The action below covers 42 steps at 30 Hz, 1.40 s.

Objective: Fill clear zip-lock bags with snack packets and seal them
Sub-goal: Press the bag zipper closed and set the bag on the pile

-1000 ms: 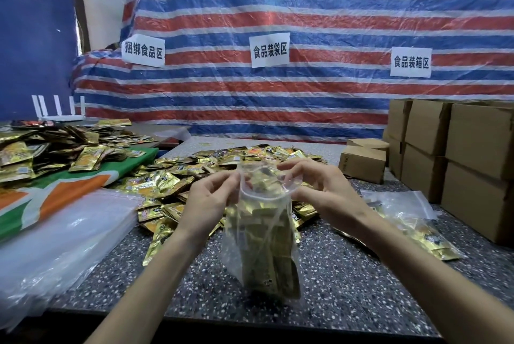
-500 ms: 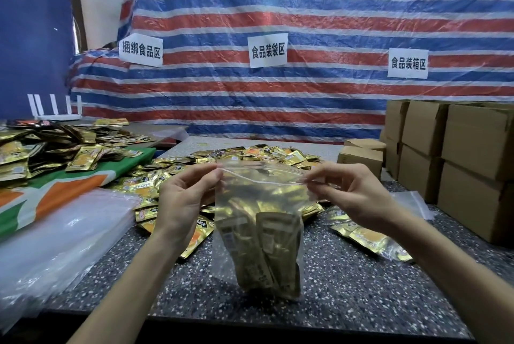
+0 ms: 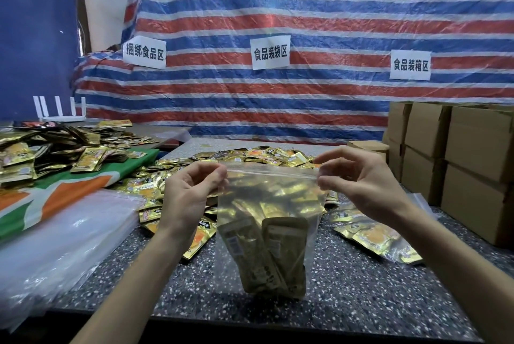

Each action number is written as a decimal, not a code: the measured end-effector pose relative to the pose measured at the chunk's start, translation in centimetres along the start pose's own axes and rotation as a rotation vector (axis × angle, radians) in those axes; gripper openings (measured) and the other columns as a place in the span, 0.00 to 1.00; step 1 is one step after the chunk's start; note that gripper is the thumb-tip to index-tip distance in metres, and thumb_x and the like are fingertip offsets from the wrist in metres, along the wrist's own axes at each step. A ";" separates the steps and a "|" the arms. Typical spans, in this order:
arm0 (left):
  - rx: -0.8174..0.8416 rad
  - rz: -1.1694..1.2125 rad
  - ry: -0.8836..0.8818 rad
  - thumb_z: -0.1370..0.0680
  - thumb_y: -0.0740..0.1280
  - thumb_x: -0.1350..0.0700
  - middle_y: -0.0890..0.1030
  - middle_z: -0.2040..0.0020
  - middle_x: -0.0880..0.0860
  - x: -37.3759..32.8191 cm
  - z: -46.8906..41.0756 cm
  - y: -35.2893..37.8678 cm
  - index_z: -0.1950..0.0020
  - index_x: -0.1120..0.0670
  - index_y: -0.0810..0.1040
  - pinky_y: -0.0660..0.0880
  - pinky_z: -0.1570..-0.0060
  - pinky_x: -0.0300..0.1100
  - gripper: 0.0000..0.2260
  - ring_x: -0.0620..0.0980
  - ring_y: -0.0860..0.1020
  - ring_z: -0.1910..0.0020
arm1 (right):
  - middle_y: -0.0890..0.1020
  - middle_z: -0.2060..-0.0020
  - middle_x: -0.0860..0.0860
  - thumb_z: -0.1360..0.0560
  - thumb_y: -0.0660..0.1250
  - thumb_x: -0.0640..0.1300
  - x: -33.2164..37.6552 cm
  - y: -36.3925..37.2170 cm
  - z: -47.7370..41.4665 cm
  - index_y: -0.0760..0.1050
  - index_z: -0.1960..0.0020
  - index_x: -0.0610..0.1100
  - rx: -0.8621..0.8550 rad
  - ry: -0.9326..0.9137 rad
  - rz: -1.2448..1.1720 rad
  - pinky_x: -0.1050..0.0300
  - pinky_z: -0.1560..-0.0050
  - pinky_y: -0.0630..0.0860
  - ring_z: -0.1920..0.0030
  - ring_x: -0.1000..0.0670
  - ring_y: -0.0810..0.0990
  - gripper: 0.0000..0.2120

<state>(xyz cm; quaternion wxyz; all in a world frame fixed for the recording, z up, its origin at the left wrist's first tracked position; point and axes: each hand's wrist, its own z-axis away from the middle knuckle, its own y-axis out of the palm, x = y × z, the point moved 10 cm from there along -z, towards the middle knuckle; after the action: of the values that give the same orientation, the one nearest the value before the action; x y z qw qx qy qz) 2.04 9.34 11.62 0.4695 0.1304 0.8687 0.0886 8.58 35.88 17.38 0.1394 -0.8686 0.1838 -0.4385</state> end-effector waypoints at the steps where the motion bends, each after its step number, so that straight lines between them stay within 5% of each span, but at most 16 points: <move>1: 0.002 -0.016 0.005 0.29 0.72 0.55 0.83 0.63 0.52 -0.1 0.0 0.2 0.59 0.52 0.85 0.79 0.58 0.38 0.03 0.48 0.81 0.62 | 0.85 0.59 0.44 0.29 0.73 0.29 0.0 0.0 0.0 0.81 0.48 0.44 0.003 0.006 0.007 0.46 0.49 0.82 0.54 0.42 0.84 0.15; 8: 0.001 -0.155 0.005 0.20 0.65 0.63 0.81 0.60 0.58 0.4 0.5 1.7 0.55 0.58 0.79 0.77 0.59 0.37 0.06 0.50 0.79 0.60 | 0.82 0.59 0.44 0.27 0.71 0.29 -0.6 -0.1 -0.1 0.75 0.47 0.44 -0.018 0.049 0.071 0.45 0.52 0.80 0.55 0.40 0.81 0.14; 14: -0.028 -0.213 0.080 0.20 0.66 0.63 0.81 0.60 0.55 -0.6 1.5 2.9 0.54 0.57 0.79 0.78 0.54 0.45 0.05 0.50 0.79 0.59 | 0.78 0.42 0.58 0.30 0.67 0.60 2.6 3.5 -0.7 0.76 0.37 0.52 0.141 -0.055 0.482 0.59 0.42 0.71 0.42 0.59 0.75 0.23; 17: 0.001 -0.211 0.124 0.21 0.68 0.63 0.82 0.60 0.54 -1.3 2.0 3.9 0.56 0.54 0.80 0.78 0.56 0.45 0.06 0.51 0.79 0.59 | 0.81 0.42 0.54 0.26 0.72 0.56 4.8 7.0 -1.6 0.79 0.39 0.48 0.221 -0.158 0.539 0.54 0.38 0.74 0.41 0.55 0.77 0.19; 23: 0.071 -0.192 0.144 0.22 0.68 0.64 0.83 0.59 0.50 -2.1 2.3 4.5 0.56 0.52 0.82 0.78 0.58 0.37 0.09 0.47 0.82 0.59 | 0.85 0.57 0.51 0.25 0.74 0.44 6.1 9.2 -2.6 0.84 0.51 0.42 0.276 -0.194 0.425 0.53 0.48 0.80 0.55 0.55 0.82 0.06; 27: 0.061 -0.234 0.149 0.22 0.68 0.64 0.83 0.57 0.53 -2.6 2.5 4.0 0.56 0.52 0.82 0.81 0.53 0.51 0.08 0.54 0.82 0.56 | 0.85 0.60 0.51 0.26 0.74 0.40 6.0 9.2 -2.7 0.84 0.53 0.41 0.292 -0.200 0.392 0.62 0.53 0.80 0.58 0.56 0.82 0.03; 30: 0.039 -0.236 0.144 0.22 0.69 0.64 0.84 0.57 0.54 -2.8 2.6 3.9 0.55 0.54 0.82 0.80 0.51 0.57 0.06 0.56 0.82 0.55 | 0.83 0.60 0.54 0.24 0.72 0.40 6.1 9.4 -2.7 0.83 0.52 0.44 0.295 -0.211 0.442 0.66 0.57 0.77 0.59 0.58 0.81 0.02; 36: 0.043 -0.295 0.175 0.22 0.70 0.61 0.84 0.58 0.52 -3.4 2.6 4.4 0.54 0.53 0.82 0.81 0.56 0.50 0.04 0.51 0.83 0.58 | 0.81 0.59 0.54 0.23 0.65 0.44 5.9 9.5 -2.7 0.78 0.52 0.49 0.237 -0.233 0.603 0.44 0.54 0.79 0.57 0.52 0.78 0.03; 39: 0.069 -0.360 0.197 0.21 0.69 0.60 0.83 0.59 0.49 -3.8 2.7 5.0 0.54 0.52 0.81 0.80 0.58 0.46 0.04 0.48 0.82 0.60 | 0.81 0.62 0.56 0.25 0.66 0.44 6.3 9.2 -2.5 0.78 0.55 0.49 0.211 -0.257 0.560 0.45 0.56 0.79 0.60 0.53 0.79 0.02; 42: 0.086 -0.391 0.201 0.21 0.68 0.62 0.83 0.58 0.49 -4.0 2.8 5.3 0.54 0.53 0.81 0.80 0.55 0.53 0.05 0.50 0.82 0.58 | 0.81 0.61 0.55 0.24 0.68 0.45 6.3 9.5 -2.2 0.79 0.55 0.47 0.248 -0.254 0.534 0.49 0.56 0.79 0.60 0.54 0.79 0.02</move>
<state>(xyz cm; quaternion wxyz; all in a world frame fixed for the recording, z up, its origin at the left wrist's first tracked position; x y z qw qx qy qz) 7.26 13.23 14.73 0.3827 -0.0300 0.9229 -0.0289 8.36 24.49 19.27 0.3763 -0.8139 0.3316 -0.2933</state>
